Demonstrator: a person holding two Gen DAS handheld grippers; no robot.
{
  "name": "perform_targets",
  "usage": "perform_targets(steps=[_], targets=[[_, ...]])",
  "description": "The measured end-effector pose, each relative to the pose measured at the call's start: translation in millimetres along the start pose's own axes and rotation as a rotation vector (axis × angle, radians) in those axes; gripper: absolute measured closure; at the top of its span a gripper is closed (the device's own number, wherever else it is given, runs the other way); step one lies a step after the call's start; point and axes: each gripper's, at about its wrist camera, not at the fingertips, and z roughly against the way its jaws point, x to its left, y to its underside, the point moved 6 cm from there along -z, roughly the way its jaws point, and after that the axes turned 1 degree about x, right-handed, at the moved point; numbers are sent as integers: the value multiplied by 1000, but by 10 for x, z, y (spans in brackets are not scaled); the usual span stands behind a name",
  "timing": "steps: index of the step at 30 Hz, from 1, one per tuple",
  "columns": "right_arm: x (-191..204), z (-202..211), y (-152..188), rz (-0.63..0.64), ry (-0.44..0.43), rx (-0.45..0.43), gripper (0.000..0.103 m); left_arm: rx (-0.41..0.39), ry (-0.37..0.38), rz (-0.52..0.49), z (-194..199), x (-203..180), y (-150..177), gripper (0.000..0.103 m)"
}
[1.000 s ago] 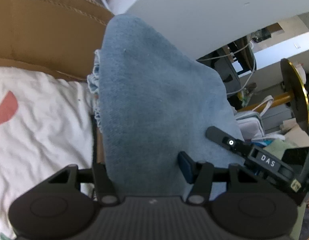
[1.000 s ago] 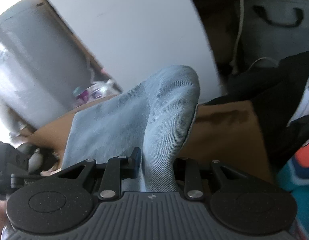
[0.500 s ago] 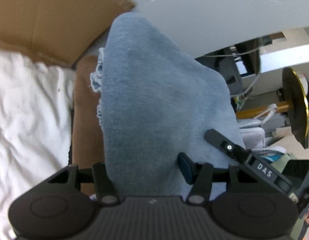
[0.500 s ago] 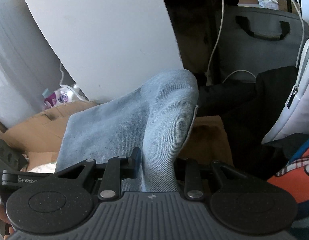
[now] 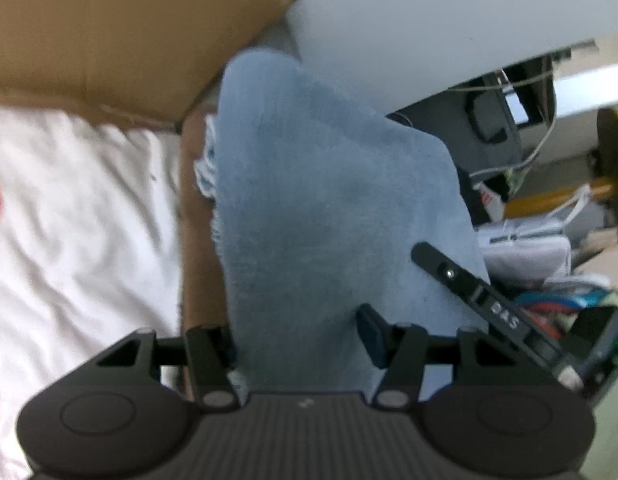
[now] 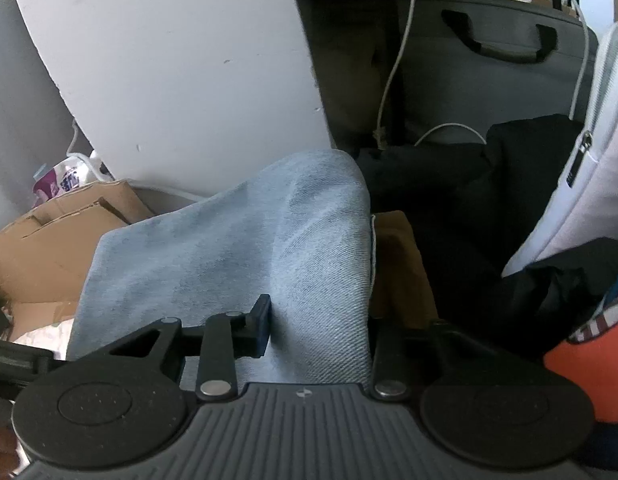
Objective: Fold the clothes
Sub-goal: 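Lift the jeans-and-fleece stack with both grippers and carry it toward the cardboard, then lower the stack onto the cardboard and open both grippers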
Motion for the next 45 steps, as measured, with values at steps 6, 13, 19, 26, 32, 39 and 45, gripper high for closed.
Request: perform_targets(steps=[6,13,19,26,32,39,45], targets=[[38,10,18,39,31,-22,61,-59,-117,-77,532,24,-201,45],[40,27,11,32,44,-35,56,-57,-148,-191,636,-338,-337,45],[20,27,36,26,57,-41,44,23,-167,-273,219,-508,-323,55],[-40,68,8,29,89,-82,23,17,-215,-345,-108,-444,-347,54],[67,243,-91,95,125,-163,14,5,-215,-370,-154,-495,-397,54],[222,67,-5,123,56,-96,14,-38,-271,-451,-169,-544,-408,54],[199,-154,114,135,63,-40,14,-102,-368,-597,-220,-575,-414,53]])
